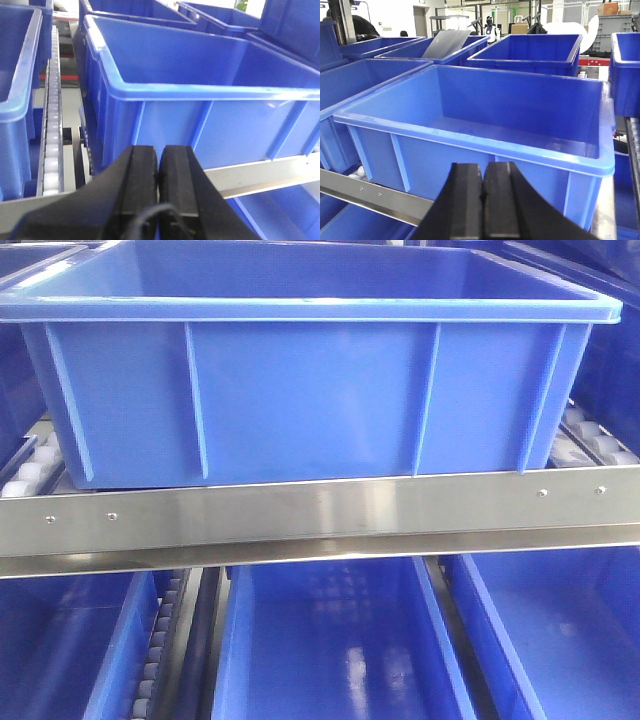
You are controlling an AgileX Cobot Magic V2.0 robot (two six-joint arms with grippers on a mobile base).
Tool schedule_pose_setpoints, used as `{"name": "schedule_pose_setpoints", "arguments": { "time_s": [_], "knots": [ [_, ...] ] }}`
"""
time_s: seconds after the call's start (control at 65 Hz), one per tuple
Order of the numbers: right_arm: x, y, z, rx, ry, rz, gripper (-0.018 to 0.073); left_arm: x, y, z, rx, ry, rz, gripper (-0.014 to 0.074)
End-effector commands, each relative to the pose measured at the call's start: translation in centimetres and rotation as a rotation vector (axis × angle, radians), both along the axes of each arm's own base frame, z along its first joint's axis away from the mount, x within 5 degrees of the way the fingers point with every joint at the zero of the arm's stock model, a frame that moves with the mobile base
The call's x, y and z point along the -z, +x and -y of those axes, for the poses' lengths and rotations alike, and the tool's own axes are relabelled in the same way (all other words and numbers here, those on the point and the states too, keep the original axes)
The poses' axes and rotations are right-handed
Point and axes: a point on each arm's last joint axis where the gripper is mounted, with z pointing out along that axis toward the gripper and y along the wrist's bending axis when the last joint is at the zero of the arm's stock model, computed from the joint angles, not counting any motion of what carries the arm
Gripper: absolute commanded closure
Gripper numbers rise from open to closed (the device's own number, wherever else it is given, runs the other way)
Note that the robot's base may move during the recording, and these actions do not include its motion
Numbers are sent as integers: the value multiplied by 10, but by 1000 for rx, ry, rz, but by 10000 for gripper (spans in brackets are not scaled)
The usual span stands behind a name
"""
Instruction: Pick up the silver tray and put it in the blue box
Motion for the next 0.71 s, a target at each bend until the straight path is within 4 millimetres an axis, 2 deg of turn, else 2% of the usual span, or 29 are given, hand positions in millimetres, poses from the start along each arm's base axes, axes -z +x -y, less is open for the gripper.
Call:
{"name": "schedule_pose_setpoints", "arguments": {
  "time_s": [0.0,0.231,0.385,0.492,0.692],
  "knots": [
    [-15,-3,-2,-34,21,98,508,-13,-1,1,16,-35,86,602],
    [-12,-2,0,-10,16,82,508,-5,0,1,15,-26,64,602],
    [-6,-9,21,182,107,19,508,-5,0,1,15,-26,64,602],
    [16,-16,31,298,140,-23,508,-5,0,1,15,-26,64,602],
    [49,-27,38,402,30,22,508,-5,0,1,15,-26,64,602]
  ]
}}
